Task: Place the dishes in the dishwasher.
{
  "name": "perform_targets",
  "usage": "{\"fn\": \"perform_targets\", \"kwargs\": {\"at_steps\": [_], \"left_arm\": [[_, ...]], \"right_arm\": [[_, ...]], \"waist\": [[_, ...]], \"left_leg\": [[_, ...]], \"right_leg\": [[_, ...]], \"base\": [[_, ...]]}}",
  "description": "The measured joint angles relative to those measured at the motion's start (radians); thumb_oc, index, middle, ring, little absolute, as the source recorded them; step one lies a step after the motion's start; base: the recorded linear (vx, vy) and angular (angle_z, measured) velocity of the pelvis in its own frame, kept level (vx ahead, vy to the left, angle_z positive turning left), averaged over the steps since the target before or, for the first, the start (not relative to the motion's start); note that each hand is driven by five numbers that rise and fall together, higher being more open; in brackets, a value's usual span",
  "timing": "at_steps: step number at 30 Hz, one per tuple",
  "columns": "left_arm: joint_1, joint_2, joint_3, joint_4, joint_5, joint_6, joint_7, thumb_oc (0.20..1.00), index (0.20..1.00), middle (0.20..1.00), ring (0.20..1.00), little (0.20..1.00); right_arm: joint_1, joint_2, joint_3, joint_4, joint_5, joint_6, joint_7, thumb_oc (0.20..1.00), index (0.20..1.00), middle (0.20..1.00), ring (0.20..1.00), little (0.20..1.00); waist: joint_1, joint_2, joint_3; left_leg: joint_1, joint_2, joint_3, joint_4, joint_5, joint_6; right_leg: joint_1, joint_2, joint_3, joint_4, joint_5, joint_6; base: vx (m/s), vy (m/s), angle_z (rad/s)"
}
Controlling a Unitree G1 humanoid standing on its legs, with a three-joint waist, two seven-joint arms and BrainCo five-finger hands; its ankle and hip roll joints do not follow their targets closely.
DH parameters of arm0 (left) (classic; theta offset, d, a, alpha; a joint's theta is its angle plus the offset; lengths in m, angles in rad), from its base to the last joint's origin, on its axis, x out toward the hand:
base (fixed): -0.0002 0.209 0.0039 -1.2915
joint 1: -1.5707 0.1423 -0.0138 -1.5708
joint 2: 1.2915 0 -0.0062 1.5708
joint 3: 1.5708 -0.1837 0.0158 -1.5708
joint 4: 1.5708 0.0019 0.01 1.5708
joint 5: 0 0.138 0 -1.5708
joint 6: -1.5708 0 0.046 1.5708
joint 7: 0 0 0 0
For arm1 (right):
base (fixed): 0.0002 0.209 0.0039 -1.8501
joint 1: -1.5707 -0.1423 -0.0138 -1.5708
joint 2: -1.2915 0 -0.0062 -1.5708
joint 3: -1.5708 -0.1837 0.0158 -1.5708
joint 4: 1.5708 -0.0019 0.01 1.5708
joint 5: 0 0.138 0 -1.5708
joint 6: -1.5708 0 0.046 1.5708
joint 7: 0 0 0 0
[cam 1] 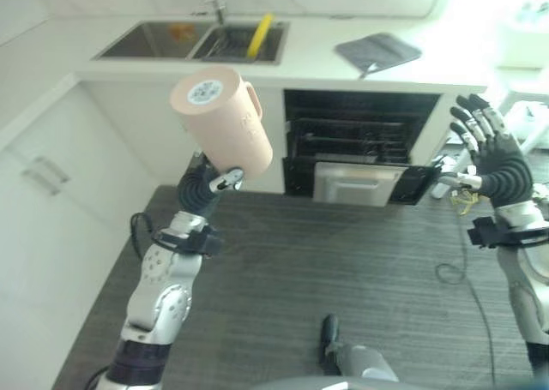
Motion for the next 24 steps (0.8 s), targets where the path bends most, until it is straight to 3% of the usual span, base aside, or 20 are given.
{"fn": "perform_targets", "kwargs": {"at_steps": [1, 2, 3, 4, 5, 6, 7, 9, 11, 13, 17, 18, 19, 20, 21, 24], "left_arm": [[0.015, -0.002, -0.004, 0.005, 0.002, 0.000, 0.006, 0.200, 0.200, 0.200, 0.200, 0.200], [0.014, -0.001, -0.003, 0.008, 0.003, 0.000, 0.009, 0.200, 0.200, 0.200, 0.200, 0.200], [0.014, -0.013, -0.006, 0.014, 0.004, -0.005, 0.009, 0.200, 0.200, 0.200, 0.200, 0.200], [0.015, -0.045, -0.013, 0.020, 0.005, -0.007, 0.011, 0.200, 0.200, 0.200, 0.200, 0.200], [0.022, -0.057, -0.014, 0.017, 0.006, -0.007, 0.010, 0.200, 0.200, 0.200, 0.200, 0.200], [0.032, -0.057, -0.011, 0.018, 0.007, -0.007, 0.008, 0.200, 0.200, 0.200, 0.200, 0.200], [0.040, -0.052, -0.007, 0.020, 0.007, -0.008, 0.006, 0.200, 0.200, 0.200, 0.200, 0.200], [0.060, -0.036, -0.006, 0.018, 0.007, -0.017, 0.004, 0.200, 0.200, 0.200, 0.200, 0.200], [0.071, -0.019, -0.009, 0.016, 0.008, -0.026, 0.001, 0.200, 0.200, 0.200, 0.200, 0.200], [0.068, -0.017, -0.013, 0.025, 0.008, -0.028, 0.001, 0.200, 0.200, 0.200, 0.200, 0.200], [0.064, -0.014, -0.012, 0.053, 0.003, -0.048, -0.009, 0.200, 0.200, 0.200, 0.200, 0.200], [0.064, -0.014, -0.012, 0.053, 0.003, -0.057, -0.009, 0.200, 0.200, 0.200, 0.200, 0.200], [0.065, -0.015, -0.012, 0.052, 0.003, -0.065, -0.008, 0.200, 0.200, 0.200, 0.200, 0.200], [0.059, -0.012, -0.011, 0.057, 0.003, -0.069, -0.007, 0.200, 0.200, 0.200, 0.200, 0.200], [0.060, -0.017, -0.011, 0.056, 0.003, -0.075, -0.006, 0.200, 0.200, 0.200, 0.200, 0.200], [0.028, -0.016, -0.009, 0.057, 0.003, -0.077, -0.005, 0.200, 0.200, 0.200, 0.200, 0.200]], "right_arm": [[0.010, 0.006, -0.006, -0.011, 0.002, 0.002, 0.000, 1.000, 1.000, 1.000, 1.000, 1.000], [0.012, 0.007, -0.013, -0.013, 0.004, 0.004, 0.000, 1.000, 1.000, 1.000, 1.000, 1.000], [0.022, -0.002, -0.025, -0.019, 0.016, 0.003, 0.000, 1.000, 1.000, 1.000, 1.000, 1.000], [0.044, -0.006, -0.035, -0.015, 0.021, 0.011, 0.001, 1.000, 1.000, 1.000, 1.000, 1.000], [0.062, 0.008, -0.036, -0.016, 0.021, 0.020, 0.001, 1.000, 1.000, 1.000, 1.000, 1.000], [0.081, 0.015, -0.031, -0.020, 0.021, 0.028, 0.000, 1.000, 1.000, 1.000, 1.000, 1.000], [0.082, 0.015, -0.021, -0.025, 0.021, 0.034, -0.001, 1.000, 1.000, 1.000, 1.000, 1.000], [0.081, 0.017, -0.006, -0.032, 0.021, 0.034, -0.002, 1.000, 1.000, 1.000, 1.000, 1.000], [0.094, 0.023, 0.017, -0.031, 0.020, 0.034, -0.004, 1.000, 1.000, 1.000, 1.000, 1.000], [0.109, 0.025, 0.016, -0.031, 0.020, 0.035, 0.004, 1.000, 1.000, 1.000, 1.000, 1.000], [0.107, 0.020, -0.025, -0.031, 0.020, 0.035, 0.029, 1.000, 1.000, 1.000, 1.000, 1.000], [0.100, 0.010, -0.025, -0.031, 0.020, 0.035, 0.036, 1.000, 1.000, 1.000, 1.000, 1.000], [0.092, 0.008, -0.024, -0.032, 0.021, 0.035, 0.048, 1.000, 1.000, 1.000, 1.000, 1.000], [0.097, 0.023, -0.024, -0.033, 0.021, 0.034, 0.052, 1.000, 1.000, 1.000, 1.000, 1.000], [0.104, 0.030, -0.022, -0.034, 0.021, 0.034, 0.058, 1.000, 1.000, 1.000, 1.000, 1.000], [0.103, 0.036, -0.023, -0.060, 0.021, 0.034, 0.061, 1.000, 1.000, 1.000, 1.000, 1.000]], "waist": [[0.012, -0.013, -0.011], [0.011, -0.014, -0.013], [-0.002, -0.010, -0.017], [-0.017, -0.001, -0.021], [-0.016, -0.007, -0.019], [-0.015, -0.015, -0.014], [-0.012, -0.019, -0.012], [-0.020, -0.016, -0.012], [-0.034, 0.006, -0.023], [-0.044, 0.007, -0.023], [-0.053, 0.007, -0.024], [-0.051, 0.012, -0.025], [-0.042, 0.031, -0.029], [-0.050, 0.024, -0.034], [-0.045, 0.015, -0.034], [-0.035, -0.009, -0.036]], "left_leg": [[-0.068, 0.028, 0.013, 0.176, 0.065, -0.001], [-0.106, 0.039, 0.004, 0.266, 0.109, -0.010], [-0.154, 0.039, -0.026, 0.367, 0.142, -0.044], [-0.279, 0.030, -0.059, 0.584, 0.153, -0.064], [-0.378, 0.014, -0.053, 0.723, 0.146, -0.053], [-0.443, -0.013, -0.022, 0.711, 0.101, -0.020], [-0.474, -0.047, 0.008, 0.547, 0.074, 0.019], [-0.481, -0.063, 0.033, 0.260, 0.089, 0.030], [-0.463, -0.057, 0.041, 0.016, 0.171, 0.031], [-0.396, -0.058, 0.051, -0.156, 0.255, 0.027], [-0.369, -0.019, 0.078, -0.161, 0.278, 0.027], [-0.359, -0.017, 0.076, -0.161, 0.289, 0.040], [-0.312, -0.016, 0.074, -0.160, 0.328, 0.092], [-0.290, -0.041, 0.076, -0.158, 0.339, 0.046], [-0.284, -0.071, 0.078, -0.158, 0.321, 0.067], [-0.283, -0.163, 0.064, -0.158, 0.282, 0.125]], "right_leg": [[0.072, 0.034, 0.030, -0.112, -0.007, -0.001], [0.118, 0.041, 0.036, -0.185, 0.022, 0.003], [0.150, 0.049, 0.048, -0.220, 0.041, -0.054], [0.168, 0.055, 0.071, -0.247, 0.031, -0.072], [0.190, 0.056, 0.092, -0.282, 0.042, -0.077], [0.241, 0.057, 0.103, -0.334, 0.073, -0.056], [0.294, 0.056, 0.113, -0.377, 0.089, -0.047], [0.356, 0.067, 0.115, -0.425, 0.074, -0.032], [0.387, 0.076, 0.122, -0.439, 0.066, -0.021], [0.412, 0.067, 0.124, -0.439, 0.054, -0.001], [0.449, 0.039, 0.121, -0.439, 0.023, 0.048], [0.453, 0.028, 0.126, -0.439, 0.015, 0.065], [0.467, 0.020, 0.141, -0.439, 0.005, 0.090], [0.483, -0.010, 0.136, -0.439, -0.003, 0.123], [0.484, -0.038, 0.131, -0.436, 0.011, 0.147], [0.479, -0.124, 0.055, -0.397, 0.025, 0.170]], "base": [[0.20, -0.469, -0.81], [0.17, -0.371, -0.87], [0.20, -0.407, -0.48], [0.16, -0.260, -0.44], [0.13, -0.119, -0.41], [0.16, -0.020, -0.51], [0.16, 0.041, -0.46], [0.15, 0.102, -0.43], [0.14, 0.139, -0.37], [0.22, 0.255, -0.31], [0.19, 0.267, -0.02], [0.18, 0.327, -0.18], [0.20, 0.324, -0.13], [0.22, 0.352, -0.12], [0.20, 0.310, 0.15], [0.17, 0.244, 0.29]]}}
